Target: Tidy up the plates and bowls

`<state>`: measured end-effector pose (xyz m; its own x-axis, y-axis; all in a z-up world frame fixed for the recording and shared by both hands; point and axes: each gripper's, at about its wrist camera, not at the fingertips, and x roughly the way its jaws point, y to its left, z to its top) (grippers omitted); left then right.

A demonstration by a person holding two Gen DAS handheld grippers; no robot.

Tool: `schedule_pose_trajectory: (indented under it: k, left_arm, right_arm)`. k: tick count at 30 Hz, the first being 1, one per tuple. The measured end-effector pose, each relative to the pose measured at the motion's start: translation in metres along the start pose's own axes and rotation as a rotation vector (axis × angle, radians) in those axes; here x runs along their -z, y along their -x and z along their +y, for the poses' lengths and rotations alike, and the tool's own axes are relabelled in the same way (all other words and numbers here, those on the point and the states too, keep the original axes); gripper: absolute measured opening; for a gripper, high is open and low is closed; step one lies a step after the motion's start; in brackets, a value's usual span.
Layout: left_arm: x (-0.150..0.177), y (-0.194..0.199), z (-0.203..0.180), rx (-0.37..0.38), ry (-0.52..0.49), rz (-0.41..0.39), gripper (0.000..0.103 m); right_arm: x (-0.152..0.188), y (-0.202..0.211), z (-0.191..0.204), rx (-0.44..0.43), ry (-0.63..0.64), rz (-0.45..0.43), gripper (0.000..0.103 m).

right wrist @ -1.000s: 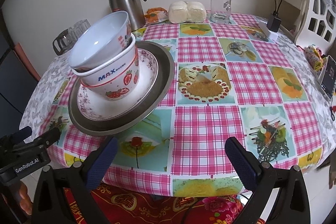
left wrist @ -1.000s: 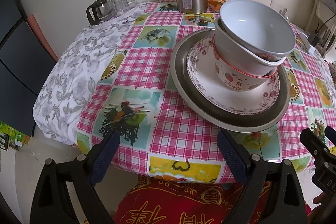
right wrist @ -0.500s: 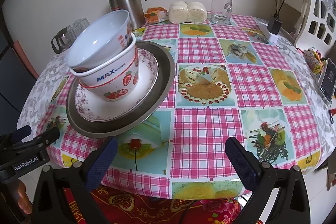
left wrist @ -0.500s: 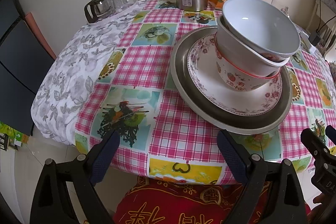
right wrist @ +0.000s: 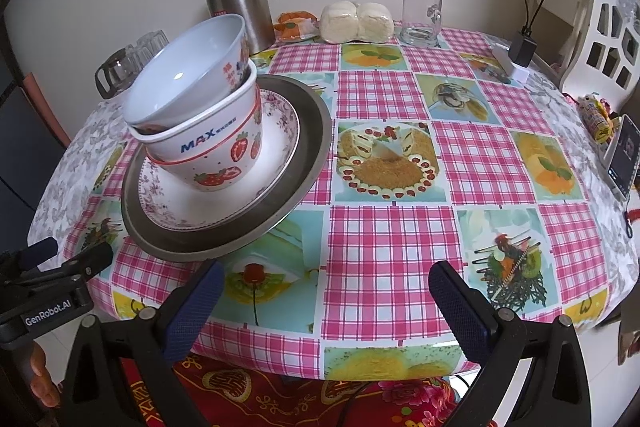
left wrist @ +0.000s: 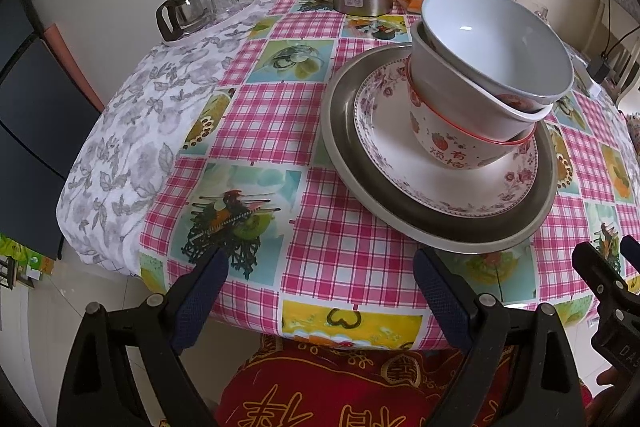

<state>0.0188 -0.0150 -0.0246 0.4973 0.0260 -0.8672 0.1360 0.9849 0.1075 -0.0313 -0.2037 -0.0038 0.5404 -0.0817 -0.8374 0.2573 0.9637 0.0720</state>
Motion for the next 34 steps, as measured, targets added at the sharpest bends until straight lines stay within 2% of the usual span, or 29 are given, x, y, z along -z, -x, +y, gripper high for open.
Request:
schedule_pose_trajectory:
  k: [27,34]
  left_arm:
    - [0.0004,-0.0019,0.0013,0.004,0.006,0.002,0.094]
    - [-0.0016,0.0044,-0.0008,0.017,0.002,-0.027,0.094]
  right_arm:
    - [-0.0005,-0.0004,-0.0009,0.0,0.001,0.001,0.103]
    - [-0.0007,-0.0008,-0.0013,0.0,0.002,0.002,0.103]
